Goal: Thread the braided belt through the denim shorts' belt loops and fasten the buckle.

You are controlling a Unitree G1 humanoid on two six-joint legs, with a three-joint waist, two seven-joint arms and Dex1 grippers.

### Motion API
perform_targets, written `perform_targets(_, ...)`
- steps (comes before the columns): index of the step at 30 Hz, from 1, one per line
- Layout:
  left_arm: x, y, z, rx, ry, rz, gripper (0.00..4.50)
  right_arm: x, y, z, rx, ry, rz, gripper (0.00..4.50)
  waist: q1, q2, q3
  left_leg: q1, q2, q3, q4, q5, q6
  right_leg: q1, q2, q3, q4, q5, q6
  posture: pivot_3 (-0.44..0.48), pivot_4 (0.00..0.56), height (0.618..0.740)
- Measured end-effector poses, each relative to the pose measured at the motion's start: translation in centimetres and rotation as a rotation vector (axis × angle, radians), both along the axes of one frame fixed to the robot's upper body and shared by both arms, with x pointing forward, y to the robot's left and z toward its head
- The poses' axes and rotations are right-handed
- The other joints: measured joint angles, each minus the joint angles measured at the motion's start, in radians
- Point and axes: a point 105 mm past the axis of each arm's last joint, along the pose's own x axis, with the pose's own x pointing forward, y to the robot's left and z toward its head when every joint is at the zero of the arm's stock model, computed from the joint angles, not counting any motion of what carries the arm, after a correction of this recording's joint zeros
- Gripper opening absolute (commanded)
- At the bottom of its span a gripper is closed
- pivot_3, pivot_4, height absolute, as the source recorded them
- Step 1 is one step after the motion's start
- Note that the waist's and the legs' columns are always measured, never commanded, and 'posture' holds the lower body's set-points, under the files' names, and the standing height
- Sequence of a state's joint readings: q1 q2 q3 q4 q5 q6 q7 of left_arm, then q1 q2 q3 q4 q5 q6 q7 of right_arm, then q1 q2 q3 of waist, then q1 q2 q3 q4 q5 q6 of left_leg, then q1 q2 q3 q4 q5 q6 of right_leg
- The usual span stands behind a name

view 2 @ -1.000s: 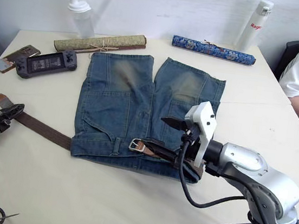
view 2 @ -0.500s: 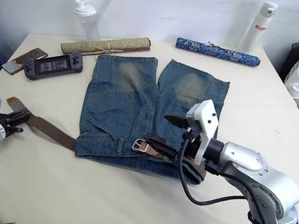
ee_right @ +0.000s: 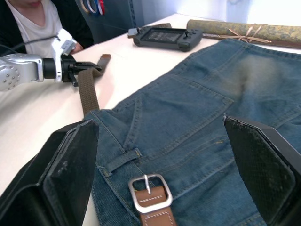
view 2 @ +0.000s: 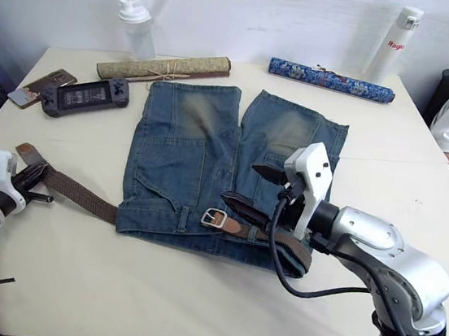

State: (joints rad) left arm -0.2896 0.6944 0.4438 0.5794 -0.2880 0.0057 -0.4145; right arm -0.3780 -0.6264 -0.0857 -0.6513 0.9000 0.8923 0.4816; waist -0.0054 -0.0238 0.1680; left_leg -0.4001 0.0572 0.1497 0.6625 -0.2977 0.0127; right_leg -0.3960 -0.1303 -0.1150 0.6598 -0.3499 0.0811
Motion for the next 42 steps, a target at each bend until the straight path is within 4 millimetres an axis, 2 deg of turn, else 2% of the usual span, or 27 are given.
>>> perform_targets(5, -1.2, -0.4, 2.8, -0.006, -0.131, -0.008, 0.06, 0.4, -0.1, 0.0, -0.004, -0.001, -0.01, 4.5, -0.008, -0.004, 0.0, -0.003, 0.0, 0.0, 0.0, 0.0, 0.0, -0.001, 0.0, -0.002, -0.003, 0.0, 0.001, 0.0, 0.15, 0.717)
perform_targets(11, -3.5, -0.4, 2.8, -0.23, -0.105, -0.031, 0.06, 0.5, -0.1, -0.2, -0.005, 0.007, -0.012, 4.5, -0.024, -0.005, 0.0, -0.004, 0.0, -0.002, 0.0, 0.0, 0.0, -0.001, 0.0, -0.003, -0.003, 0.0, 0.001, 0.0, 0.15, 0.717)
perform_targets(14, -5.5, -0.7, 2.4, -0.418, -0.027, -0.101, 0.98, 0.5, 0.2, -0.5, -0.01, 0.017, 0.002, 4.5, -0.029, -0.005, 0.0, -0.004, 0.001, -0.002, 0.0, 0.0, -0.001, -0.001, 0.001, -0.003, -0.003, 0.0, 0.001, 0.0, 0.15, 0.717)
perform_targets(18, -8.0, -0.6, 1.0, -0.606, 0.106, -0.131, 2.72, 0.7, 0.4, -0.8, -0.007, 0.025, 0.006, 4.5, -0.026, -0.003, 0.001, -0.003, 0.001, -0.002, 0.0, 0.0, -0.001, -0.001, 0.001, -0.003, -0.003, 0.0, 0.001, 0.0, 0.15, 0.717)
perform_targets(19, -8.4, -0.5, 0.7, -0.636, 0.12, -0.126, 3.01, 0.8, 0.4, -0.8, -0.006, 0.023, 0.003, 4.5, -0.024, -0.003, 0.001, -0.003, 0.001, -0.002, 0.0, 0.0, -0.001, -0.001, 0.001, -0.003, -0.003, 0.0, 0.001, 0.0, 0.15, 0.717)
perform_targets(22, -9.2, -0.3, -0.3, -0.737, 0.173, -0.106, 4.43, 0.9, 0.4, -0.8, -0.008, 0.019, 0.003, 4.5, -0.019, -0.003, 0.001, -0.003, 0.001, -0.003, 0.0, 0.0, -0.001, -0.001, 0.0, -0.003, -0.004, 0.0, 0.001, 0.0, 0.15, 0.717)
perform_targets(28, -8.2, -1.9, -0.4, -0.871, 0.183, -0.132, 4.43, 1.0, 0.4, -0.9, -0.006, 0.02, -0.001, 4.5, -0.016, -0.001, 0.002, -0.003, 0.0, -0.003, 0.0, 0.0, -0.001, 0.0, -0.001, -0.003, -0.004, 0.0, 0.001, 0.0, 0.15, 0.717)
perform_targets(31, -6.7, -4.2, -0.3, -1.008, 0.163, -0.18, 4.43, 1.0, 0.4, -0.9, -0.007, 0.019, -0.004, 4.5, -0.006, 0.002, 0.004, -0.003, -0.001, -0.003, 0.0, 0.0, 0.0, 0.001, -0.002, -0.003, -0.003, 0.001, 0.001, 0.0, 0.15, 0.717)
perform_targets(33, -5.9, -5.0, -0.2, -1.085, 0.163, -0.182, 4.43, 1.0, 0.4, -0.9, -0.007, 0.018, -0.004, 4.5, 0.003, 0.001, 0.003, -0.002, -0.001, -0.004, 0.0, 0.0, 0.0, 0.001, -0.002, -0.003, -0.003, 0.001, 0.002, 0.0, 0.15, 0.717)
perform_targets(42, -3.0, -5.8, 0.3, -1.238, 0.157, -0.13, 4.43, 1.2, 0.3, -0.9, -0.001, 0.016, -0.021, 4.5, 0.019, 0.002, 0.003, -0.002, -0.005, -0.005, 0.0, 0.002, 0.001, 0.002, -0.004, -0.004, -0.002, 0.002, 0.003, 0.0, 0.15, 0.717)
